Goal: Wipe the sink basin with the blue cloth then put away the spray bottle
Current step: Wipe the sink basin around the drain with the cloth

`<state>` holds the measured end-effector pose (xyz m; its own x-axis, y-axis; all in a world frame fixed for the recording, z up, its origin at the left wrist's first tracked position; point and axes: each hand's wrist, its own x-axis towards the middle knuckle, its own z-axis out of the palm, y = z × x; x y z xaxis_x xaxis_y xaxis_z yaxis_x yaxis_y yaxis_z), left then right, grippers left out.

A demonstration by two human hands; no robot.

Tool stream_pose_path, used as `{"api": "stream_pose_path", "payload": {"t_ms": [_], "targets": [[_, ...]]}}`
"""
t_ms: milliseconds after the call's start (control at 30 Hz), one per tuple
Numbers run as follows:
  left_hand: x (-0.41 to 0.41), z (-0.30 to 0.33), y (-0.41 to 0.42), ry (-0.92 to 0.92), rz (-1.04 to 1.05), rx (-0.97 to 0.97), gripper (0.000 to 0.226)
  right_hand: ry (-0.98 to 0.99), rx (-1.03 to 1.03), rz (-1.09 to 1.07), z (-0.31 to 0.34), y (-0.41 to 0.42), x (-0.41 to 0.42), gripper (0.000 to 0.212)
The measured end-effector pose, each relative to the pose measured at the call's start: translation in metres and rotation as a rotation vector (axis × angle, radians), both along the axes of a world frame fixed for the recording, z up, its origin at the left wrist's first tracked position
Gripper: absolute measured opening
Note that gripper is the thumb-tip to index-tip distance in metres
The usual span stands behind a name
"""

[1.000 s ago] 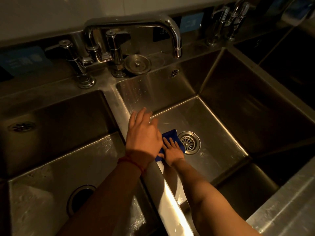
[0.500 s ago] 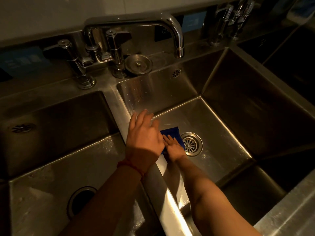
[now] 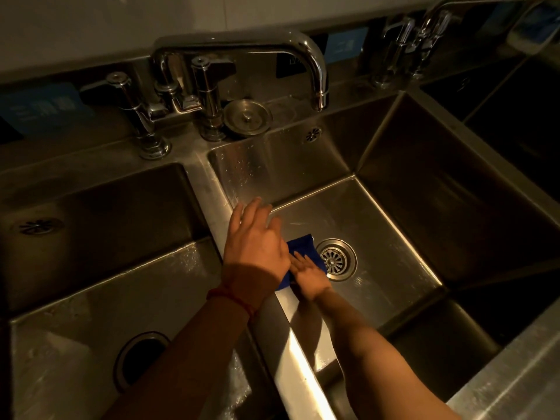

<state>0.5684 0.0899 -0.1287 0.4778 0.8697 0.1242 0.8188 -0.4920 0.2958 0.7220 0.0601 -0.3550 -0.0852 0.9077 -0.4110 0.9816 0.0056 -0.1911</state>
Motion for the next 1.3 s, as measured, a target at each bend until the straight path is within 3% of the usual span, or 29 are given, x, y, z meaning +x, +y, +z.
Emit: {"api": "stream_pose_path", "payload": {"t_ms": [667, 1300], "targets": [[0.000, -0.002, 0.000, 0.002, 0.004, 0.011, 0.042, 0.035, 0.030, -0.111, 0.004, 0.009, -0.013, 0.064], [-0.001, -0.004, -0.002, -0.047, -0.043, 0.034, 0.046, -0.019, 0.068, -0.069, 0.003, 0.011, -0.017, 0.061]]}}
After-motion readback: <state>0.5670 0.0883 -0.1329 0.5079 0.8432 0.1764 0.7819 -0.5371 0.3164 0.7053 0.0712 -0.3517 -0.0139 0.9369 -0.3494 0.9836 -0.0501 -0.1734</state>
